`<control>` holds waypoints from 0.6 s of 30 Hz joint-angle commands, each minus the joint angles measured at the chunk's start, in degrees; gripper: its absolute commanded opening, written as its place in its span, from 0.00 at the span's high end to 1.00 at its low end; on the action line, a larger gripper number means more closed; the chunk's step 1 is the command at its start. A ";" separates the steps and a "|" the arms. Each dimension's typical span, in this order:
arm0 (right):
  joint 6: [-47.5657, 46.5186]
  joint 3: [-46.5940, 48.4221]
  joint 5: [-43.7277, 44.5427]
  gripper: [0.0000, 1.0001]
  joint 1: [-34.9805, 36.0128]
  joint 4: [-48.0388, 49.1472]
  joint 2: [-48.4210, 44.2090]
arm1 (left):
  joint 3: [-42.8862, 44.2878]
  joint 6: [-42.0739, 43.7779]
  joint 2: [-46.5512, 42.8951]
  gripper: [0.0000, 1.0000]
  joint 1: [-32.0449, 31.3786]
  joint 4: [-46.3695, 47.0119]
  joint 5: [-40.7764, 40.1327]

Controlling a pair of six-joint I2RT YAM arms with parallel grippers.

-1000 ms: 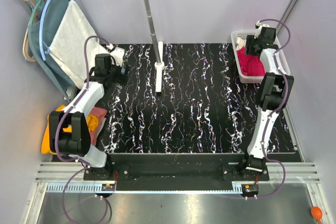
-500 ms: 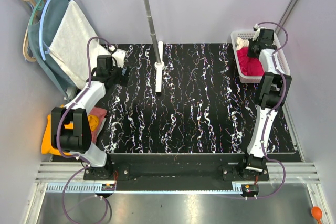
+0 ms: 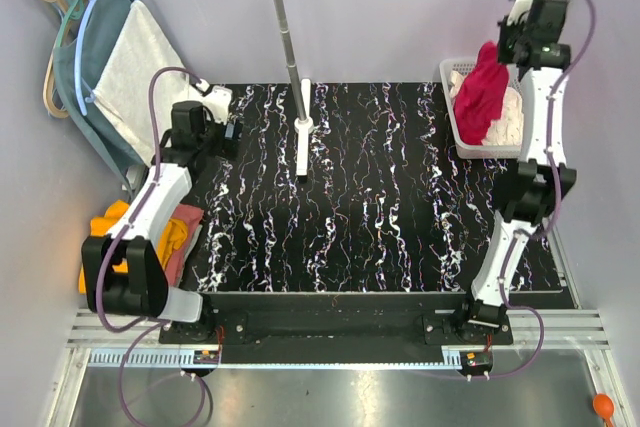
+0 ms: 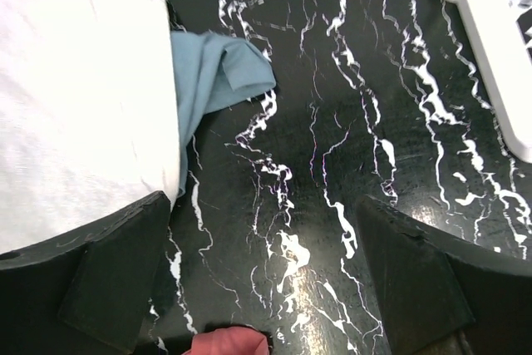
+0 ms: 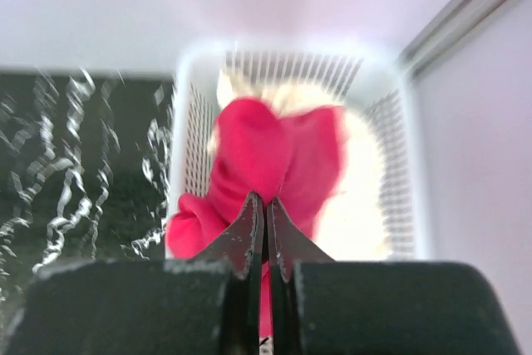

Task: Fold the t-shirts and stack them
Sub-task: Grab the tshirt from the pile

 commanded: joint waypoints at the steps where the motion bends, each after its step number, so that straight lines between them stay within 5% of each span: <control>1: -6.94 6.77 -2.63 1.00 1.58 -1.16 -12.49 | 2.45 0.59 -5.84 0.02 -0.45 0.12 -0.82; 18: -0.63 3.35 -27.85 1.00 7.56 -3.00 -35.88 | 8.43 6.13 -22.01 0.01 -1.59 -6.47 1.55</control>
